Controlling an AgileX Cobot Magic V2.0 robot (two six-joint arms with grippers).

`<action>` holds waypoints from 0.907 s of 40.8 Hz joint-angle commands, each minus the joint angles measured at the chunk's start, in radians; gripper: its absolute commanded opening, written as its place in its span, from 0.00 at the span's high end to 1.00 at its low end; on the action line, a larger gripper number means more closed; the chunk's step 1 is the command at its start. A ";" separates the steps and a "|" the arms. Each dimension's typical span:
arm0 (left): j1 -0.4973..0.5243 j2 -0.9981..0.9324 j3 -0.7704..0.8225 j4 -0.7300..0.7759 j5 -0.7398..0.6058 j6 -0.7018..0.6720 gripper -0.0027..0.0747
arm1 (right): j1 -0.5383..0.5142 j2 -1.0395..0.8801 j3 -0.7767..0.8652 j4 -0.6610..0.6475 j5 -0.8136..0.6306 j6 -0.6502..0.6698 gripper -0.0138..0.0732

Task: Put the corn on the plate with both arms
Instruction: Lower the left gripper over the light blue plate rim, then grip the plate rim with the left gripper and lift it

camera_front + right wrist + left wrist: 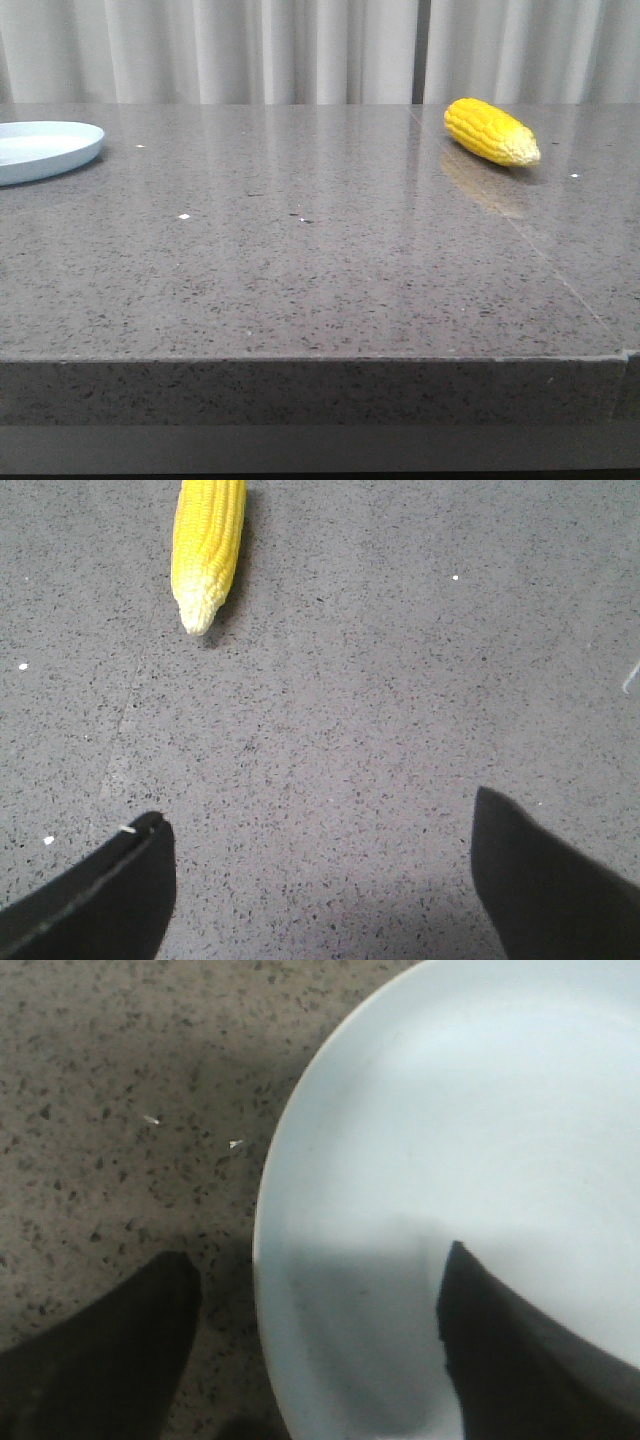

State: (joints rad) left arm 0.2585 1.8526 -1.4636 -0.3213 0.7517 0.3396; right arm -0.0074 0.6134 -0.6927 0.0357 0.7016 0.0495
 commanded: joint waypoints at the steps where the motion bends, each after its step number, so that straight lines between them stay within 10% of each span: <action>1: -0.003 -0.048 -0.032 -0.021 -0.031 0.003 0.60 | -0.003 0.006 -0.025 -0.009 -0.063 -0.007 0.12; 9: -0.003 -0.048 -0.032 -0.021 -0.014 0.003 0.99 | -0.003 0.006 -0.025 -0.009 -0.063 -0.007 0.12; 37: -0.073 -0.255 -0.050 -0.062 0.041 0.003 0.99 | -0.003 0.006 -0.025 -0.009 -0.062 -0.007 0.12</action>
State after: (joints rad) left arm 0.2143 1.6701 -1.4659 -0.3422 0.8079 0.3418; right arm -0.0074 0.6134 -0.6927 0.0357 0.7034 0.0495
